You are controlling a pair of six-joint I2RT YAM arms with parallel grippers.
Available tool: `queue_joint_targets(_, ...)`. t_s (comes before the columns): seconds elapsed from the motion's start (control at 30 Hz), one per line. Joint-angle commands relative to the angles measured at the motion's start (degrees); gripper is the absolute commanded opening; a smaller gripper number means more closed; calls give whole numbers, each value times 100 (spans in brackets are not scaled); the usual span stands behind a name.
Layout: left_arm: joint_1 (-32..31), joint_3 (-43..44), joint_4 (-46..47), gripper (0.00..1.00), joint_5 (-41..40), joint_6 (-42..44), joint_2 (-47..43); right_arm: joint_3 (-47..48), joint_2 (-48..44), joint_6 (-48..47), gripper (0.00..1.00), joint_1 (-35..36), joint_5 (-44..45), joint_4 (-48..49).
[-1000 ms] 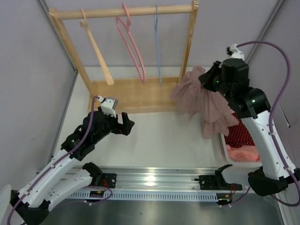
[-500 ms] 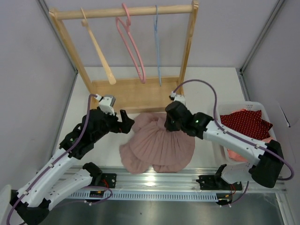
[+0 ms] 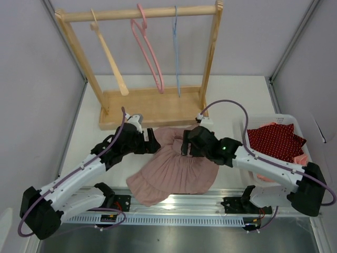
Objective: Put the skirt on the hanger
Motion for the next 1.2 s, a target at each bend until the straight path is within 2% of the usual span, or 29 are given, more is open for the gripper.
queue_joint_targets(0.0, -81, 426, 724, 92, 210, -276, 375, -31, -593, 183, 84, -280, 396, -27)
queue_joint_targets(0.17, -406, 954, 760, 89, 8, -215, 1201, -75, -813, 17, 82, -964, 125, -45)
queue_joint_targets(0.4, -872, 2035, 321, 81, -572, -153, 2317, -224, -673, -212, 75, -1396, -201, 210)
queue_joint_targets(0.67, -1207, 2159, 329, 78, -590, -258, 2863, -497, -673, -282, 75, -1625, -447, 430)
queue_joint_targets(0.77, -1303, 2115, 346, 72, -572, -302, 2969, -515, -594, -309, 74, -1686, -508, 500)
queue_joint_targets(0.97, -1409, 1782, 391, 51, -537, -452, 2785, -471, -409, -414, 74, -1730, -631, 649)
queue_joint_targets(1.0, -1418, 1738, 399, 37, -537, -469, 2749, -419, -357, -432, 74, -1730, -640, 667)
queue_joint_targets(1.07, -1426, 1571, 408, 26, -537, -522, 2592, -348, -260, -484, 73, -1730, -693, 676)
queue_joint_targets(1.1, -1435, 1518, 391, 14, -546, -540, 2521, -313, -155, -528, 73, -1722, -719, 693)
queue_joint_targets(1.17, -1435, 1308, 373, 5, -563, -575, 2363, -190, -49, -598, 72, -1695, -807, 720)
